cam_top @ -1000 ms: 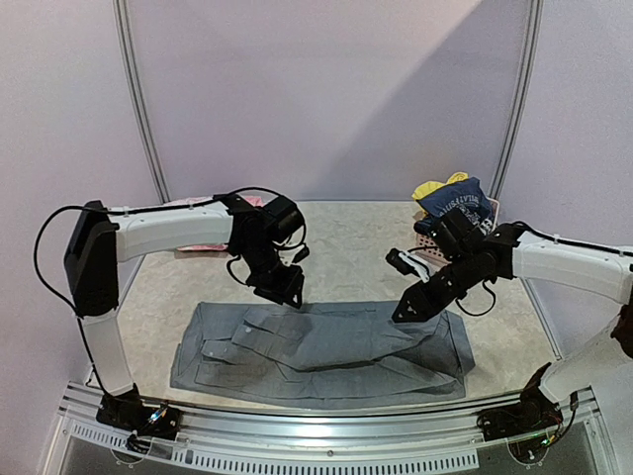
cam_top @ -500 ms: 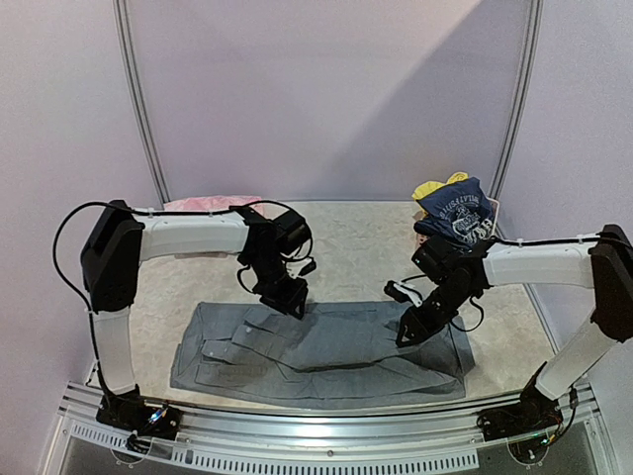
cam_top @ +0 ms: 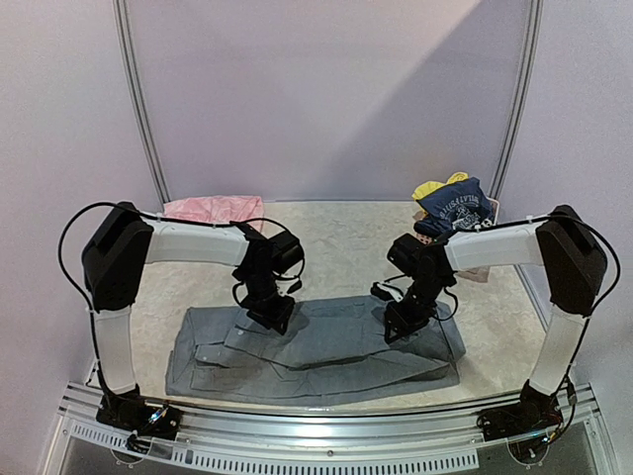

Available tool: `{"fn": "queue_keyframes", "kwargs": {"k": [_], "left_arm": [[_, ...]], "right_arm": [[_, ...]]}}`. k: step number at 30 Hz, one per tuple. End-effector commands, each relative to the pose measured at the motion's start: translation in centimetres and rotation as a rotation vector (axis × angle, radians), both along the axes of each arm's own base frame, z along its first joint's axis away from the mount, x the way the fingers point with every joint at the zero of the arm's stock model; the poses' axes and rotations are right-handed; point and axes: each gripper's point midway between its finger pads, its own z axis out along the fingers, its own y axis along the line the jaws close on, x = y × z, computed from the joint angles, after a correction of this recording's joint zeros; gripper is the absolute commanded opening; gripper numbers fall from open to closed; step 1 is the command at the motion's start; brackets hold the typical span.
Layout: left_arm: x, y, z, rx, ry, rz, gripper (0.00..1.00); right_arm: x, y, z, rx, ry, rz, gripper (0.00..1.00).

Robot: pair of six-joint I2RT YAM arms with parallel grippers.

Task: Fold and stack the mixed laundry pile
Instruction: Smooth out the rectangle-folded shirt at the center of the board, then rotate the rectangle-folded shirt at the center of the board.

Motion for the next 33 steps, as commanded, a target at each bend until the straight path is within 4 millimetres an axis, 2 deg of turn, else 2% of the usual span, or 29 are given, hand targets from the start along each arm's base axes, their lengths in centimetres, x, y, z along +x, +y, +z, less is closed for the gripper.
{"fn": "queue_keyframes", "kwargs": {"k": [1,7,10,11,13,16,21,27,29,33], "left_arm": [[-1.0,3.8,-1.2,0.067,0.034,0.087,0.38],[-2.9,7.4,-0.9,0.109,0.043,0.164,0.37],[-4.0,8.3,-0.7,0.111,0.055,0.193,0.37],[-4.3,8.5,-0.6,0.106,0.059,0.201,0.37],[-4.9,8.7,-0.3,0.096,0.067,0.218,0.37],[-5.4,8.8,0.3,0.084,0.076,0.232,0.37],[-6.0,8.1,1.7,0.033,0.103,0.246,0.38],[-5.9,6.8,3.5,-0.038,0.108,0.247,0.38],[-5.6,6.7,4.5,-0.040,0.094,0.234,0.38],[-3.4,6.7,7.8,-0.020,-0.005,0.183,0.39]], "right_arm": [[2.4,1.5,-1.2,-0.030,-0.009,0.035,0.34],[6.3,5.2,-1.8,0.003,-0.015,0.071,0.34],[8.4,7.4,-1.5,0.044,-0.025,0.075,0.34],[8.9,8.1,-2.1,0.058,-0.012,0.076,0.34],[10.2,9.9,-1.7,0.114,-0.011,0.075,0.34],[11.9,11.6,-2.0,0.160,0.008,0.054,0.34],[15.0,14.5,-1.8,0.282,0.032,-0.008,0.34],[19.7,17.9,0.3,0.491,-0.010,-0.107,0.33],[20.5,18.8,1.7,0.542,-0.029,-0.103,0.33],[20.8,19.3,5.0,0.595,-0.083,-0.054,0.35]]}}
